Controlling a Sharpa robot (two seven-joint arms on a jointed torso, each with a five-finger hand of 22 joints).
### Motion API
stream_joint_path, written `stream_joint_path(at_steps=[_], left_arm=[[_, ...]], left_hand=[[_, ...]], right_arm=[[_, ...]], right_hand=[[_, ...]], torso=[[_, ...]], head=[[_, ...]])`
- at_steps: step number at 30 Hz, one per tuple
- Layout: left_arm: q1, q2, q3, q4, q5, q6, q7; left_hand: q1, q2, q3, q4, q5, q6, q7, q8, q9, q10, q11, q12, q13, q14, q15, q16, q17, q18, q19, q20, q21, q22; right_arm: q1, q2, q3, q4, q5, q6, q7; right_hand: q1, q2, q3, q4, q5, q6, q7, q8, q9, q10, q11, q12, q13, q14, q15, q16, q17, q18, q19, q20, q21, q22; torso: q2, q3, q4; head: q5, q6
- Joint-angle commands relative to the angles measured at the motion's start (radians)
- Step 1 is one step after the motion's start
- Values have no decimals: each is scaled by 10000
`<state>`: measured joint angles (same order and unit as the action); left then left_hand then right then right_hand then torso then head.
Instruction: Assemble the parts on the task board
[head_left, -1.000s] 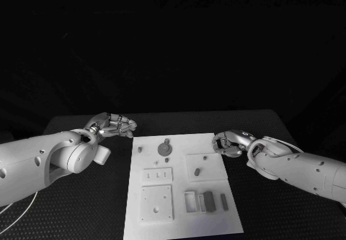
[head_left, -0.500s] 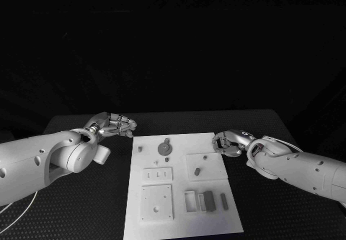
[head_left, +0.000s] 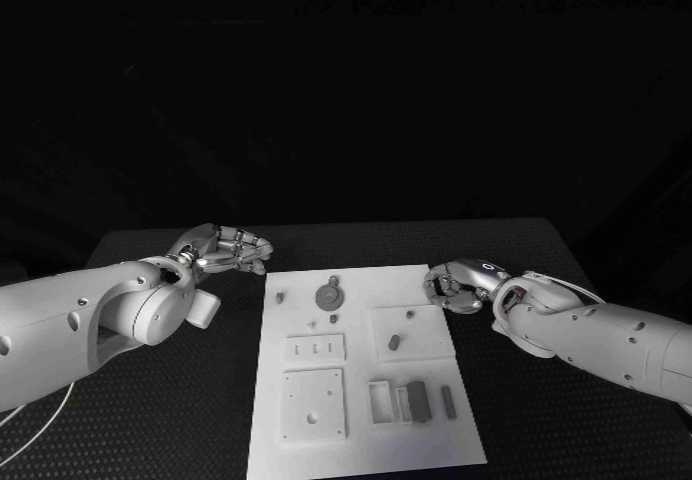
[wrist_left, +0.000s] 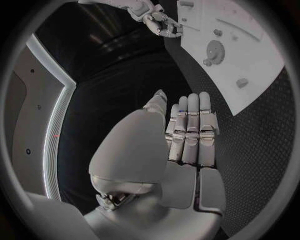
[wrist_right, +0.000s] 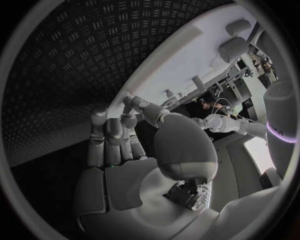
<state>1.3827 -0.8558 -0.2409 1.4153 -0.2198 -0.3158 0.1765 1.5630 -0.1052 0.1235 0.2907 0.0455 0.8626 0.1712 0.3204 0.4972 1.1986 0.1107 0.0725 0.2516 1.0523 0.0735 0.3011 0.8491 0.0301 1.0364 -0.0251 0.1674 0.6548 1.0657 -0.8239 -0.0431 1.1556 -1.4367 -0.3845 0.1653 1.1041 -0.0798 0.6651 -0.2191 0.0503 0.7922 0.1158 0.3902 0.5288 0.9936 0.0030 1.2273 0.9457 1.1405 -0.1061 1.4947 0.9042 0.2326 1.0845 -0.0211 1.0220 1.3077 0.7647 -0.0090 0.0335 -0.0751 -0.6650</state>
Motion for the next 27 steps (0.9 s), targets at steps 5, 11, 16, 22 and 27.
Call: stream_joint_path(at_steps=[5, 11, 16, 22, 27], left_arm=[[8, -3, 6, 32, -41, 126, 57], [8, -3, 6, 37, -52, 128, 48], [8, -3, 6, 31, -67, 131, 47], [8, 1, 6, 24, -76, 136, 52], [8, 1, 6, 24, -78, 135, 51]], left_hand=[[5, 9, -37, -16, 41, -43, 35, -61, 11, -5, 30, -37, 17, 76, 8, -72, 17, 118, 42, -2, -67, 16], [6, 7, -37, -16, 41, -44, 35, -63, 12, -6, 30, -37, 18, 78, 8, -76, 21, 118, 43, -2, -70, 18], [7, 8, -36, -16, 41, -43, 35, -63, 14, -5, 30, -36, 19, 79, 8, -79, 24, 118, 44, -2, -71, 19], [7, 12, -34, -15, 41, -40, 34, -63, 16, -3, 29, -34, 21, 81, 8, -83, 27, 118, 46, -2, -73, 21], [7, 11, -34, -15, 40, -38, 34, -63, 18, -2, 29, -33, 23, 82, 8, -85, 30, 118, 46, -1, -75, 23]], right_arm=[[-14, 26, -2, 10, -249, -134, -146], [-14, 45, -2, 26, -97, -274, -234], [-14, 66, -1, 82, 182, -582, -360], [-13, 78, 1, 151, 382, -695, -456], [-13, 81, 2, 232, 382, -861, -480]], right_hand=[[-2, 123, -37, -28, 2, 2456, -292, 80, 89, -103, -226, 60, -17, 23, -118, 57, -14, 292, 88, -52, 81, 162], [-17, 229, -10, -38, 2, 2477, -311, 107, 157, -58, -248, 67, -15, 57, -145, 61, -16, 292, 119, -75, 90, 160], [-36, 302, -3, -101, 2, 2521, -338, 138, 232, 10, -275, 88, -6, 108, -175, 78, -12, 292, 163, -106, 118, 167], [-110, 373, -6, -218, 2, 2639, -398, 221, 404, 126, -334, 156, 40, 290, -230, 128, 166, 292, 232, -155, 172, 178], [-177, 399, -12, -259, 2, 2688, -431, 290, 551, 146, -363, 190, 81, 353, -257, 147, 251, 292, 250, -170, 190, 179]], torso=[[2, 2, -1], [3, 2, -1], [-1, 2, -1], [5, 2, 0], [1, -1, 10]], head=[[-13, -23], [-16, -34], [-35, -37], [-43, -43], [-52, -46]])
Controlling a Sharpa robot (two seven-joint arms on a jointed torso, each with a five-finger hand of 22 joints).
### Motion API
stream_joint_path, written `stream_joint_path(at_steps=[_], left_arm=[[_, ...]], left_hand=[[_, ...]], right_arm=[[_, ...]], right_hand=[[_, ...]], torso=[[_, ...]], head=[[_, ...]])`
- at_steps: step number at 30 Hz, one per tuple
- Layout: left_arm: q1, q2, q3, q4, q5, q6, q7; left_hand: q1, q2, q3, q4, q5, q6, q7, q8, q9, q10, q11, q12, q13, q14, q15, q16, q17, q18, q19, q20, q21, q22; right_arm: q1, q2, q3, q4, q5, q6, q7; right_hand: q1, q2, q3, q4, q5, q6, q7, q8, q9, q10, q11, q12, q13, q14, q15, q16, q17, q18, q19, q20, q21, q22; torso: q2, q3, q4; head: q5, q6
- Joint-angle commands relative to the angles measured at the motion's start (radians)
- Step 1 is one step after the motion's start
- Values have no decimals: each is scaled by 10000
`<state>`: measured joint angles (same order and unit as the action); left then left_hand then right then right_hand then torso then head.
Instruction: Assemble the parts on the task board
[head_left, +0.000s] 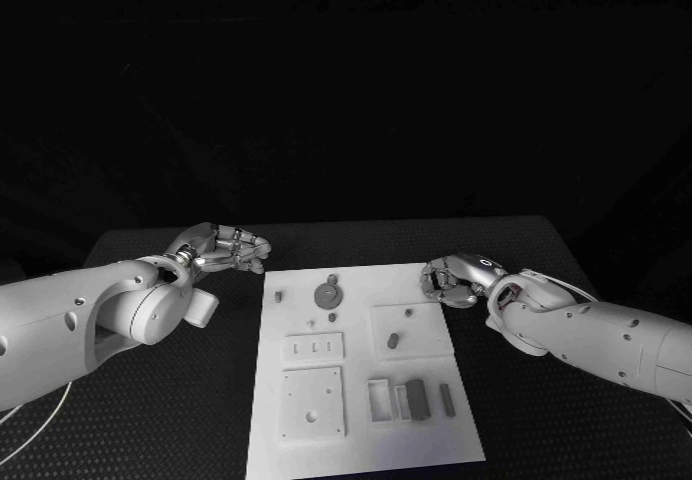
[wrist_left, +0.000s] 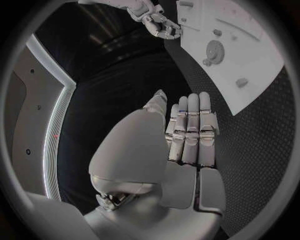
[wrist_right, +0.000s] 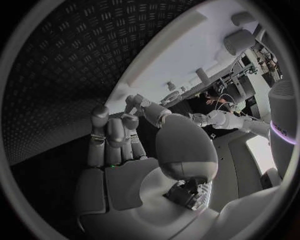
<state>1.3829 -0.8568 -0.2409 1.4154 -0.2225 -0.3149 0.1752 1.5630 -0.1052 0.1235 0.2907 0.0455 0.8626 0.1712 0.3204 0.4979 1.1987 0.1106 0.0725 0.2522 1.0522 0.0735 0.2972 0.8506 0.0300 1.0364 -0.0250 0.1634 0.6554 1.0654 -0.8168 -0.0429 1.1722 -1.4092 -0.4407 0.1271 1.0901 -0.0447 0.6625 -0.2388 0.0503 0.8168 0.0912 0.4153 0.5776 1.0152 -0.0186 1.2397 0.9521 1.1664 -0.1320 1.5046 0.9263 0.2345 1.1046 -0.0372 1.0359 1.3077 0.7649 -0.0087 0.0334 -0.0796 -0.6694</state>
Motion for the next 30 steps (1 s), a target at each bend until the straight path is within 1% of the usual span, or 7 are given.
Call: stream_joint_path(at_steps=[1, 8, 14, 21, 23, 27, 30], left_arm=[[7, 11, 6, 24, -51, 126, 66], [8, 20, 6, 23, -221, 182, 14], [9, 60, 7, 32, -565, 248, -146], [11, 304, 11, 44, -896, 533, -944], [11, 410, 12, 72, -935, 635, -1245], [11, 615, 12, 177, -970, 635, -1702], [11, 811, 12, 247, -979, 489, -1889]], left_hand=[[7, 12, -34, -15, 41, -37, 34, -63, 12, -2, 29, -33, 17, 82, 8, -47, 16, 119, 46, -1, -36, 17], [9, 28, -27, -15, 41, -10, 24, -51, 22, 18, 21, -22, 26, 86, 8, -57, 25, 119, 49, -1, -42, 22], [-79, 196, 0, -7, 41, 448, -177, 149, 129, 411, -160, 135, 147, 137, -3, -107, 100, 119, 66, -10, -74, 69], [-518, 255, -133, 10, 36, 629, -241, 107, 62, 596, -239, 147, 223, 189, -19, -155, 186, 122, 101, -29, -88, 139], [-811, 279, -340, 0, 41, 597, -219, 38, 14, 605, -239, 119, 239, 197, -24, -180, 217, 123, 97, -36, -101, 166], [-1387, 296, -996, -9, 31, 507, -162, -109, -106, 643, -259, 83, 293, 201, -33, -234, 290, 140, 96, -52, -131, 221], [-1479, 349, -1319, 13, 34, 508, -156, -158, -164, 623, -248, 46, 324, 185, -28, -281, 331, 145, 92, -43, -158, 248]], right_arm=[[-10, 11, 1, 86, 108, -341, -120], [-9, 29, 9, 200, 14, -433, -320], [24, 15, 98, 558, -465, -427, -715], [491, 78, 137, 1209, -948, -175, -1314], [634, 169, 139, 1383, -1030, -127, -1436], [764, 336, 141, 1748, -1142, -19, -1642], [872, 532, 142, 2036, -1221, 50, -1835]], right_hand=[[-45, 50, 16, -69, 2, 2446, -190, 50, 90, -67, -152, 71, 23, 119, -3, 54, 66, 273, 53, -12, 55, 179], [-66, 50, 26, -102, 3, 2449, -206, 83, 193, -57, -168, 85, 46, 191, -20, 79, 174, 273, 69, -25, 73, 182], [-68, 45, 35, -127, 2, 2448, -213, 99, 247, -54, -175, 90, 56, 234, -28, 94, 244, 273, 73, -31, 81, 184], [-69, 26, 49, -158, 3, 2452, -224, 119, 321, -37, -186, 99, 69, 291, -39, 114, 329, 273, 84, -41, 92, 183], [-67, 21, 54, -166, 3, 2453, -227, 123, 339, -32, -189, 100, 72, 298, -42, 117, 336, 273, 87, -44, 95, 183], [-69, 15, 58, -172, 3, 2454, -229, 127, 357, -27, -192, 102, 75, 306, -45, 120, 346, 273, 91, -47, 98, 183], [-70, 16, 59, -173, 3, 2454, -230, 127, 361, -25, -193, 102, 75, 306, -45, 121, 344, 273, 92, -48, 98, 182]], torso=[[1, -1, 10], [-2, -6, 9], [-7, -7, -7], [-31, -13, -3], [-29, -12, -2], [-42, -18, -5], [-54, -14, 11]], head=[[-8, 1], [7, 10], [28, 3], [52, 84], [49, 115], [70, 165], [108, 204]])
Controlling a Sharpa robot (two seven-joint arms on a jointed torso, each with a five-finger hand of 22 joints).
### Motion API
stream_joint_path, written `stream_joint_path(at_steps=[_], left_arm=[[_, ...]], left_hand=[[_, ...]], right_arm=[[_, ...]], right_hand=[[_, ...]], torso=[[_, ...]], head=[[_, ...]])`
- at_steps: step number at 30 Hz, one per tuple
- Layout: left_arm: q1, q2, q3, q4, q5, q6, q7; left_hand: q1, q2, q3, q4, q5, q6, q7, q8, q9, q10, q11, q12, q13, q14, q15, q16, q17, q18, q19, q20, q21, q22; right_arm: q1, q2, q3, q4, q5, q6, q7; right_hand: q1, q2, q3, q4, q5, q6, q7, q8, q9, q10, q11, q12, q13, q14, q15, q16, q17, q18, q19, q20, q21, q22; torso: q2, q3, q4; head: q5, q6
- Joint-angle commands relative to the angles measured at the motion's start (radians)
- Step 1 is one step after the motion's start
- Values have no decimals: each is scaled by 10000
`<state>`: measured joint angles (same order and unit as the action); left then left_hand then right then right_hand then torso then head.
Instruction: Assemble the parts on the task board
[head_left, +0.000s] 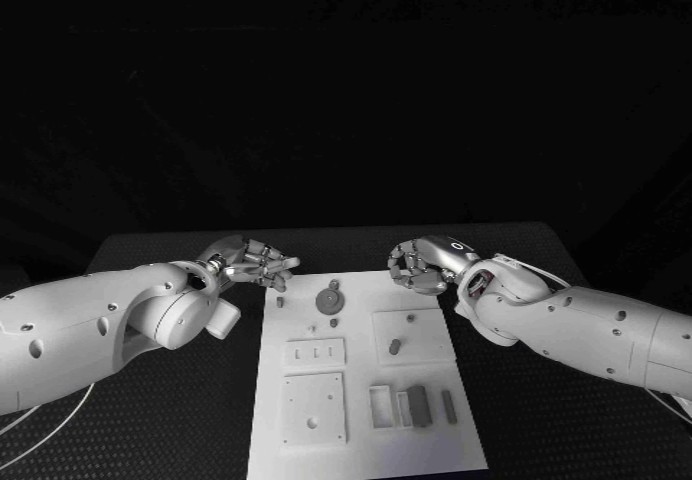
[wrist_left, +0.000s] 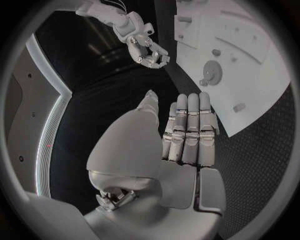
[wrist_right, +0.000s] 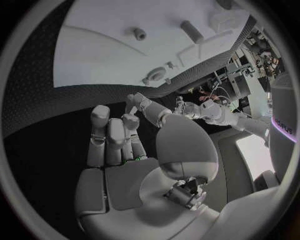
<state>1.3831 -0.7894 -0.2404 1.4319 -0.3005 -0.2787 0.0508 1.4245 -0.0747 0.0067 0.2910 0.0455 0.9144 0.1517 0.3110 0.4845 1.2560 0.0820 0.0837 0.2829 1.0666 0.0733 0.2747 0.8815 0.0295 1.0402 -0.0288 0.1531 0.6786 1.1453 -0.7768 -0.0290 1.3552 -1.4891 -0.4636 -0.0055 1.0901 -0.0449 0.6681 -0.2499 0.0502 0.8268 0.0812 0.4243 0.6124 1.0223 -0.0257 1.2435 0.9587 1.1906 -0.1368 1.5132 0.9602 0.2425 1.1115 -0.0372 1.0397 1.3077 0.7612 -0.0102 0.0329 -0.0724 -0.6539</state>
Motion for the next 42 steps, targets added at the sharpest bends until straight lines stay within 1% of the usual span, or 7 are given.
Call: stream_joint_path(at_steps=[1, 7, 10, 14, 20, 29, 42], left_arm=[[8, 216, 8, 84, -199, 73, -690], [4, 620, 8, 12, -199, -63, -955], [2, 806, 8, -62, -93, 272, -886], [-4, 965, 8, -48, 87, 189, -811], [-8, 1074, 8, -26, 338, 143, -797], [-8, 1135, 8, -38, 527, 377, -699], [-18, 1206, 8, 3, 534, 535, -878]], left_hand=[[-114, 62, -207, 13, 33, -7, 41, -72, -41, 50, 40, -71, 25, 41, -24, -64, 31, 150, 56, -3, -60, 22], [-235, 147, -407, 24, 33, -14, 40, -118, -94, 29, 52, -100, 54, 42, -18, -108, 67, 153, 61, 4, -89, 44], [-327, 171, -486, 28, 33, -20, 46, -139, -118, 2, 63, -120, 64, 38, -14, -133, 81, 154, 59, 8, -108, 51], [-341, 193, -545, 17, 34, -43, 9, -172, -149, -94, 100, -162, 60, 31, -11, -164, 100, 162, 54, 9, -133, 60], [-273, 244, -569, 16, 35, -110, 0, -227, -187, -185, 136, -177, 57, 41, -12, -187, 123, 166, 63, 12, -151, 73], [-148, 333, -622, 17, 34, -97, -114, -244, -217, -410, 190, -195, 35, 31, 3, -250, 163, 160, 54, 27, -203, 92], [-220, 440, -678, 22, 34, 25, -76, -200, -217, -384, 183, -130, 66, 16, 16, -303, 194, 160, 47, 38, -247, 108]], right_arm=[[97, 194, 3, 300, -465, 305, -562], [256, 584, 7, 637, -672, 450, -787], [346, 807, 8, 655, -676, 520, -834], [368, 1047, 9, 693, -676, 583, -861], [373, 1217, 9, 819, -670, 630, -868], [373, 1412, 10, 786, -676, 573, -863], [372, 1558, 12, 803, -742, 524, -865]], right_hand=[[-70, 18, 4, -63, 3, 2354, -130, 37, 14, -96, -122, 64, 10, 60, 3, 34, -1, 193, 23, -48, 60, 182], [-70, 21, 10, -66, 4, 2352, -131, 36, 24, -94, -123, 63, 11, 55, 1, 33, -11, 193, 24, -49, 61, 182], [-68, 25, 15, -69, 4, 2350, -132, 36, 32, -92, -124, 63, 12, 55, 0, 33, -11, 193, 25, -51, 61, 181], [-69, 29, 20, -72, 4, 2347, -132, 35, 40, -91, -125, 62, 12, 49, -1, 31, -24, 193, 26, -52, 61, 180], [-73, 31, 22, -74, 3, 2344, -132, 33, 47, -90, -125, 60, 13, 47, -2, 30, -28, 193, 26, -52, 61, 179], [-80, 35, 26, -77, 3, 2339, -131, 31, 60, -88, -125, 58, 14, 40, -4, 27, -39, 193, 26, -54, 61, 178], [-84, 36, 33, -91, 3, 2333, -132, 28, 79, -85, -126, 55, 15, 46, -6, 25, -35, 193, 28, -57, 61, 177]], torso=[[-33, 9, 11], [-107, 7, 1], [-136, 19, -1], [-169, 1, 2], [-144, 13, -4], [-138, 12, -17], [-138, 13, -8]], head=[[58, 64], [185, 87], [218, 106], [268, 117], [334, 141], [319, 162], [338, 146]])
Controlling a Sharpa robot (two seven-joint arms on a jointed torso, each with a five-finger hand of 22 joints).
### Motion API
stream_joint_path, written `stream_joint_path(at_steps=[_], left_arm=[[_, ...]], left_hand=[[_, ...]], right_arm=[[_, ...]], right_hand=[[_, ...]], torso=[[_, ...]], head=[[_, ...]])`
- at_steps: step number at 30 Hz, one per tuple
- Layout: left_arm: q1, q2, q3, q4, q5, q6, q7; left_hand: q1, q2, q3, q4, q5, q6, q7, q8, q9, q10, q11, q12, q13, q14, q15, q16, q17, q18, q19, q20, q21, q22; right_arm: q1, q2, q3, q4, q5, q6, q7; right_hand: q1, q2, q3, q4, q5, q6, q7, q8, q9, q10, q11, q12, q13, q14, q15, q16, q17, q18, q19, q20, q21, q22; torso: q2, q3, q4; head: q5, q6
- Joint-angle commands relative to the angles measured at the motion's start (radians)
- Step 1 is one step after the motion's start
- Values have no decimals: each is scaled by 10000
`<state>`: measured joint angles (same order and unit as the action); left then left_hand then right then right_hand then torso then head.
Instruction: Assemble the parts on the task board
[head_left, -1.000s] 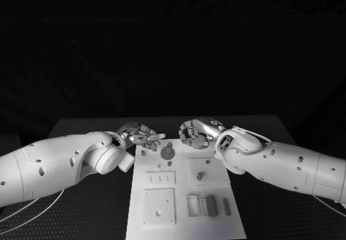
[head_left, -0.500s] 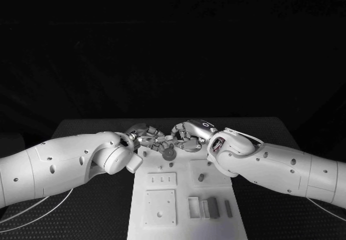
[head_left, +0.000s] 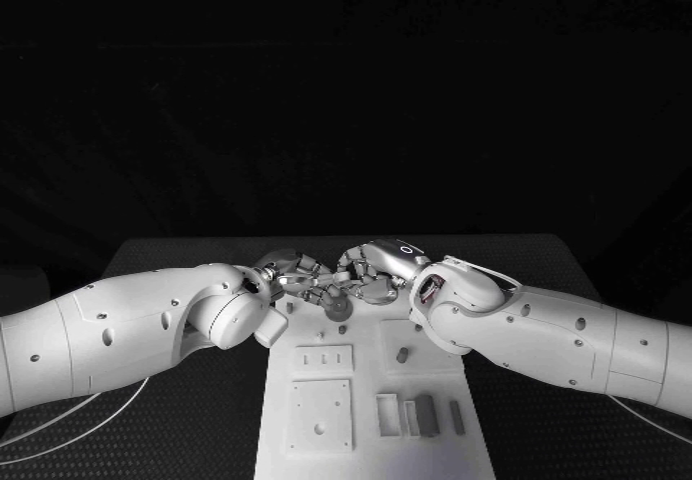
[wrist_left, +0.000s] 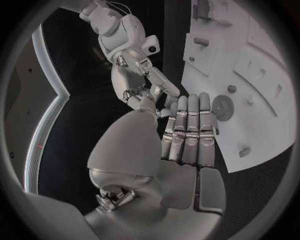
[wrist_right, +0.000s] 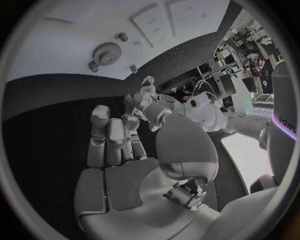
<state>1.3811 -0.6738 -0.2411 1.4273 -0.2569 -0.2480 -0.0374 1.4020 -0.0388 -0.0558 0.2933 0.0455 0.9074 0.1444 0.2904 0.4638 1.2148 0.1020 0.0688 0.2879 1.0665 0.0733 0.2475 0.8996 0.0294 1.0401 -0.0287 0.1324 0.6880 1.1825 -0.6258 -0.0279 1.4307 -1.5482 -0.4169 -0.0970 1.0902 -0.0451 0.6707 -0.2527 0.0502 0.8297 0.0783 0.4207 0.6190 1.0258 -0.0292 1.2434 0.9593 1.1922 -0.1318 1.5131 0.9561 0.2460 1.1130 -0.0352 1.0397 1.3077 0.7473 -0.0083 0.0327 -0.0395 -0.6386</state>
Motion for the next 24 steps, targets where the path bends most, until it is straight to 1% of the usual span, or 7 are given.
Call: stream_joint_path(at_steps=[1, 5, 8, 18, 24], left_arm=[[2, 49, 14, 44, 98, 223, -7], [0, 45, 14, 27, 98, 146, -39], [-1, 43, 14, 21, 98, 97, -45], [-1, 68, 15, 23, 218, 47, -38], [-1, 91, 15, 39, 263, 58, -31]], left_hand=[[4, 85, -55, 0, 34, 102, -1, 9, -11, 33, -17, 22, 19, 17, 17, -33, 15, 161, 48, 37, -42, 14], [11, 97, -58, -3, 35, 120, 16, 14, -12, 52, -17, 30, 28, 20, 15, -38, 21, 164, 49, 35, -47, 18], [19, 98, -60, -5, 35, 120, 29, 12, -14, 52, -16, 29, 30, 21, 15, -41, 25, 166, 51, 35, -49, 20], [34, 104, -70, -4, 35, 106, 74, -5, -27, 38, -7, 19, 32, 27, 14, -49, 37, 169, 57, 35, -56, 28], [59, 130, -64, -6, 35, 107, 79, -9, -33, 38, -7, 18, 36, 30, 13, -55, 44, 171, 61, 35, -61, 32]], right_arm=[[0, 52, 1, 51, -151, 47, 48], [0, 61, 2, 59, -152, 35, 41], [-1, 83, 2, 68, -152, 37, 42], [-2, 172, 2, 65, -138, 71, 47], [-3, 247, 2, 48, -137, 74, 43]], right_hand=[[-85, 37, 6, -64, 3, 2304, -103, 64, 15, -120, -92, 56, 9, 29, -56, 26, 2, 158, 14, -76, 62, 176], [-86, 39, 9, -68, 3, 2303, -103, 63, 22, -118, -92, 55, 10, 37, -57, 26, 12, 158, 15, -77, 62, 176], [-88, 39, 10, -71, 3, 2303, -103, 63, 28, -116, -92, 55, 10, 45, -58, 27, 23, 158, 17, -78, 63, 176], [-95, 39, 13, -82, 3, 2304, -105, 63, 46, -109, -94, 54, 12, 52, -61, 27, 26, 158, 23, -82, 67, 175], [-100, 41, 16, -87, 4, 2304, -106, 62, 56, -105, -95, 53, 12, 61, -62, 28, 34, 158, 26, -84, 68, 175]], torso=[[0, -9, -6], [-5, -6, -4], [0, -12, 2], [-4, -16, -7], [0, -15, 13]], head=[[3, -5], [5, -10], [-8, -25], [2, -28], [0, -47]])
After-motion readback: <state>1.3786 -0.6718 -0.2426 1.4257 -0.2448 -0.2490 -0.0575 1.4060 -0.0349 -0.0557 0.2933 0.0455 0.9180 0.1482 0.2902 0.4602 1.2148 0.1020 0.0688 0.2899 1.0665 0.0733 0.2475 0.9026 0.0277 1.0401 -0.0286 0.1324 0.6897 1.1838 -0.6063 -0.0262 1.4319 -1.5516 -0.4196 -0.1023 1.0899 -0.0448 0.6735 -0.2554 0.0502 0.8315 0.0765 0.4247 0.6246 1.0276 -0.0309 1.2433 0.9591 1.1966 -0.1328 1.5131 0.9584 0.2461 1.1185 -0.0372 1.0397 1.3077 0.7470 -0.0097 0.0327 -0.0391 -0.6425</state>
